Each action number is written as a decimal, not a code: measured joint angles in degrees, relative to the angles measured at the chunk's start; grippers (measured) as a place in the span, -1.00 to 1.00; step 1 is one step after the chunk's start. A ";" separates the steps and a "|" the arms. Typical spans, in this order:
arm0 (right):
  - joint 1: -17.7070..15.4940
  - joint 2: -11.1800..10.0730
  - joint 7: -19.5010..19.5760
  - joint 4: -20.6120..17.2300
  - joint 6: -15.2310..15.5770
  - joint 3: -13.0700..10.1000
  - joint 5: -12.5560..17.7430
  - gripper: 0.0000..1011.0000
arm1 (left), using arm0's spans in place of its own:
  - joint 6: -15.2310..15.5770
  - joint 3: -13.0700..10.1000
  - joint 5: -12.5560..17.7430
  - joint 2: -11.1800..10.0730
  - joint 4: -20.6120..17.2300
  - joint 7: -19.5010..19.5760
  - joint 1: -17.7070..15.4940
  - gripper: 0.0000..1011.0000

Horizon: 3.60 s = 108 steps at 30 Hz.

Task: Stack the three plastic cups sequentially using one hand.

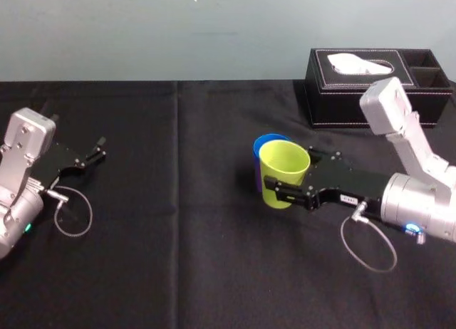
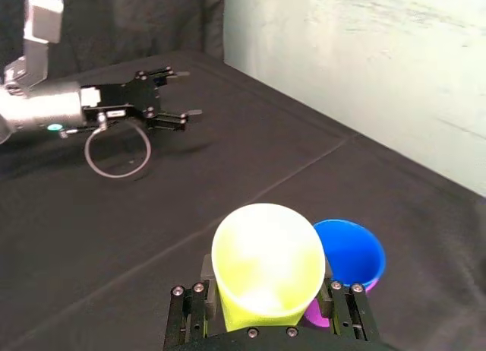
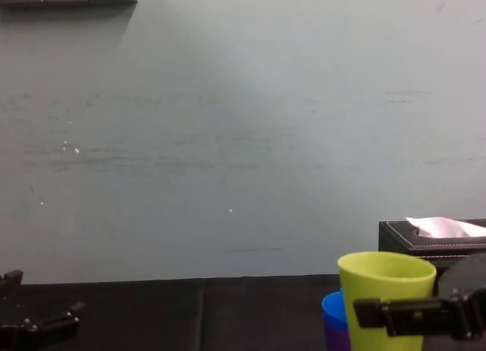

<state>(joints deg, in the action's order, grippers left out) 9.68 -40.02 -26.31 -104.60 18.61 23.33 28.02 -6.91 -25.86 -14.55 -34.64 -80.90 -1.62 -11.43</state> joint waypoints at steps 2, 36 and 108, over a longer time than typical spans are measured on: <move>0.63 -0.05 0.35 -0.05 0.86 -0.23 0.14 0.45 | 0.00 0.00 0.00 0.00 0.00 0.00 0.00 1.00; 12.74 5.81 1.43 10.12 4.40 2.82 -4.10 0.45 | 0.00 0.00 0.00 0.00 0.00 0.00 0.00 1.00; 14.83 8.52 -2.51 17.84 0.52 4.47 -4.40 0.98 | 0.00 0.00 0.00 0.00 0.00 0.00 0.00 1.00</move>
<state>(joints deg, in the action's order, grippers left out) 24.50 -31.51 -28.82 -86.76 19.12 27.80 23.61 -6.91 -25.86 -14.55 -34.65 -80.90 -1.62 -11.43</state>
